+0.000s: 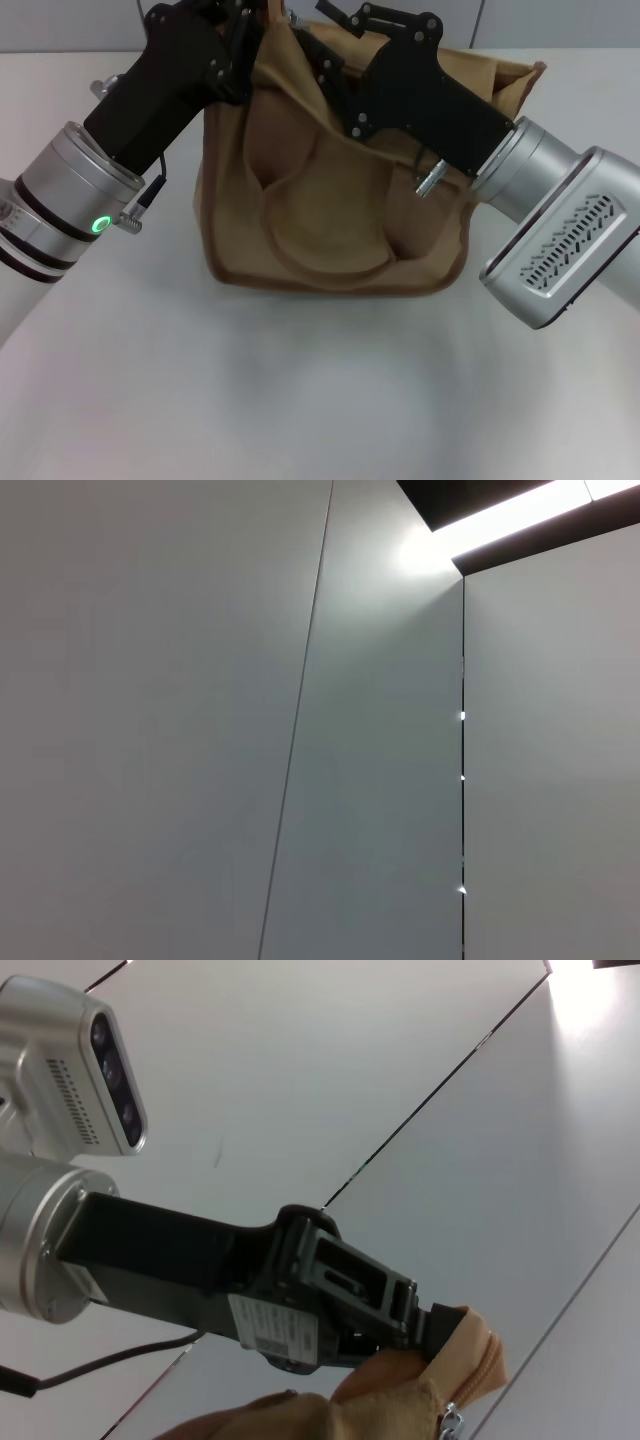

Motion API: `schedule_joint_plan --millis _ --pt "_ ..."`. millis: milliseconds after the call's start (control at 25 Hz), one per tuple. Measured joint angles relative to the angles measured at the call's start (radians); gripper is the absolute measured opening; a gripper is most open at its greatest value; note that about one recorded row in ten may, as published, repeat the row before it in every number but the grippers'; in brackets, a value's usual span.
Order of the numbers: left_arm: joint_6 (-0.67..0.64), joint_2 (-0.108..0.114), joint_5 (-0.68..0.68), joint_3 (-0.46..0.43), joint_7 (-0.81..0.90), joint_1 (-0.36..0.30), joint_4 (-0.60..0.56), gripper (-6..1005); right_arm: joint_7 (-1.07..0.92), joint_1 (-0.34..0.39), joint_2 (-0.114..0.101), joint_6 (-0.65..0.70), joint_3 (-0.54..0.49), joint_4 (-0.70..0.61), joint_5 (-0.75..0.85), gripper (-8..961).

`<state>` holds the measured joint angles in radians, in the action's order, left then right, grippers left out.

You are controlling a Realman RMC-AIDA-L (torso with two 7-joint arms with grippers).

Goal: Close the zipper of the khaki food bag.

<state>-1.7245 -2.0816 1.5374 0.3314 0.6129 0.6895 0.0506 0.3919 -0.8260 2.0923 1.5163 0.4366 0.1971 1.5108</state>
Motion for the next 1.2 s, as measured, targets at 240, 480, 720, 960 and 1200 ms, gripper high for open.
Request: schedule_joint_plan --millis 240,480,720,960,1200 --pt "0.0 0.0 0.002 0.0 0.0 0.002 0.0 8 -0.001 0.005 0.0 0.009 0.004 -0.001 0.002 266" --pt "-0.003 0.0 0.003 0.0 0.001 0.002 0.001 8 -0.018 -0.013 0.0 -0.037 0.005 -0.004 0.002 282" --pt "-0.004 0.0 0.001 0.0 0.002 0.002 0.002 8 -0.022 -0.004 0.0 -0.033 0.004 -0.007 0.004 281" --pt "-0.003 0.0 0.0 -0.004 0.002 0.003 0.002 9 -0.016 0.003 -0.001 -0.042 0.006 -0.009 0.006 281" --pt "-0.002 0.0 0.0 -0.011 0.003 0.003 0.002 9 -0.016 0.01 -0.003 -0.044 0.006 -0.012 0.016 281"
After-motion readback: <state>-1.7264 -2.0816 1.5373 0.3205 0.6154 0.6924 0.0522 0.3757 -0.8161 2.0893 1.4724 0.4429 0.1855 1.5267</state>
